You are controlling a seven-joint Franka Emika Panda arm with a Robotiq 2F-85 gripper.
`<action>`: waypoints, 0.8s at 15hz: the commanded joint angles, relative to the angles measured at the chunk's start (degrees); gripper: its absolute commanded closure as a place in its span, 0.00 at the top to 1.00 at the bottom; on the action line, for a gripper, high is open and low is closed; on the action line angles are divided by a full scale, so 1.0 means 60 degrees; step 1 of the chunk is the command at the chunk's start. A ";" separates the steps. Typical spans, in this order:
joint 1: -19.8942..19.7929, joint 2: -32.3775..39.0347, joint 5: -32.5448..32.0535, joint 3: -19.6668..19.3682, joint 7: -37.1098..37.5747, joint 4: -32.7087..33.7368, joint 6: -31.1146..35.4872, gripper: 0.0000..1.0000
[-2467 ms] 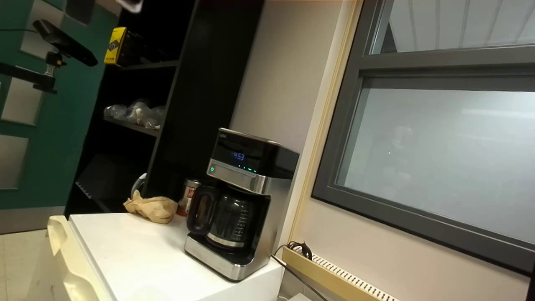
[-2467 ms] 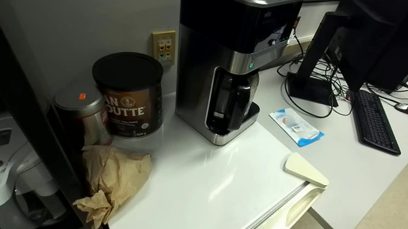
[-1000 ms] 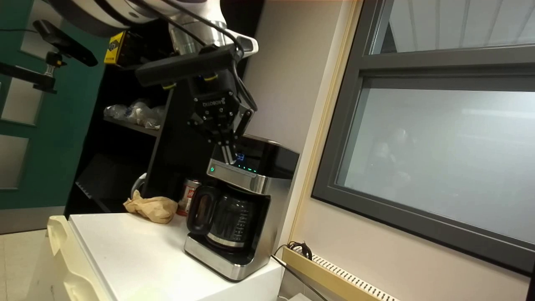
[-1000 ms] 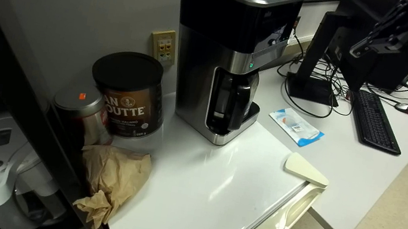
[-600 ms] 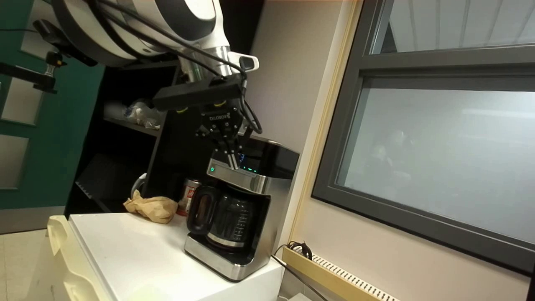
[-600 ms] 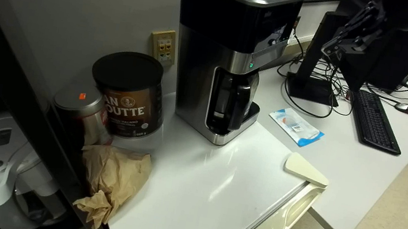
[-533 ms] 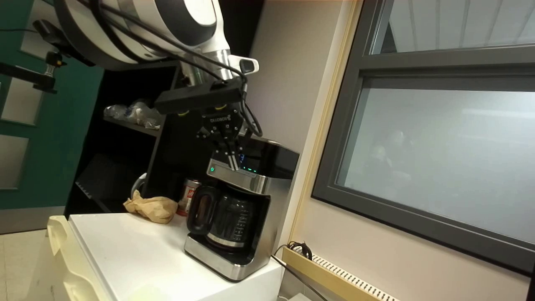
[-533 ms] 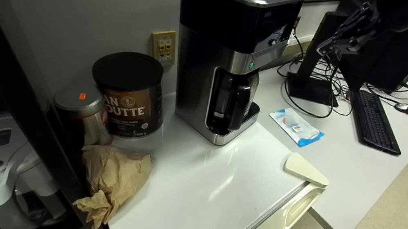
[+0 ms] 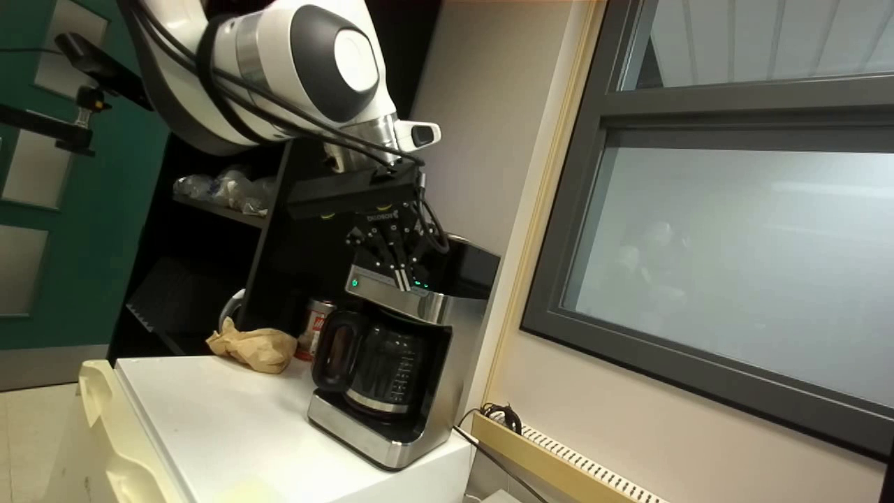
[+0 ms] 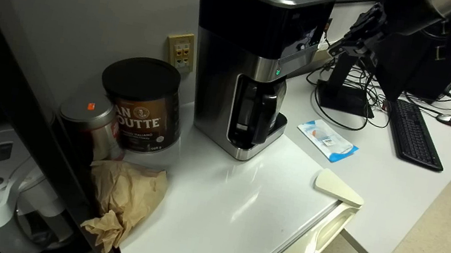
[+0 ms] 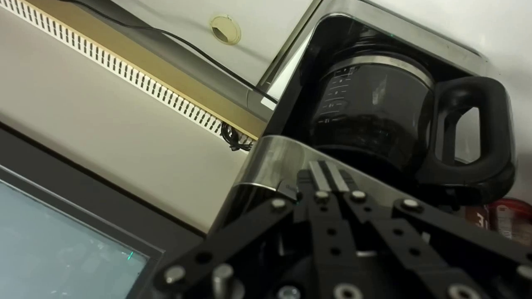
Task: Press a button on the coffee maker
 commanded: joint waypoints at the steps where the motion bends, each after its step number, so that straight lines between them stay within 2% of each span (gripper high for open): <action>1: 0.0041 0.0584 0.0150 0.0062 0.0147 0.0759 0.0155 0.01; 12: -0.0006 0.1132 0.0292 0.0214 0.0311 0.1478 -0.0049 0.01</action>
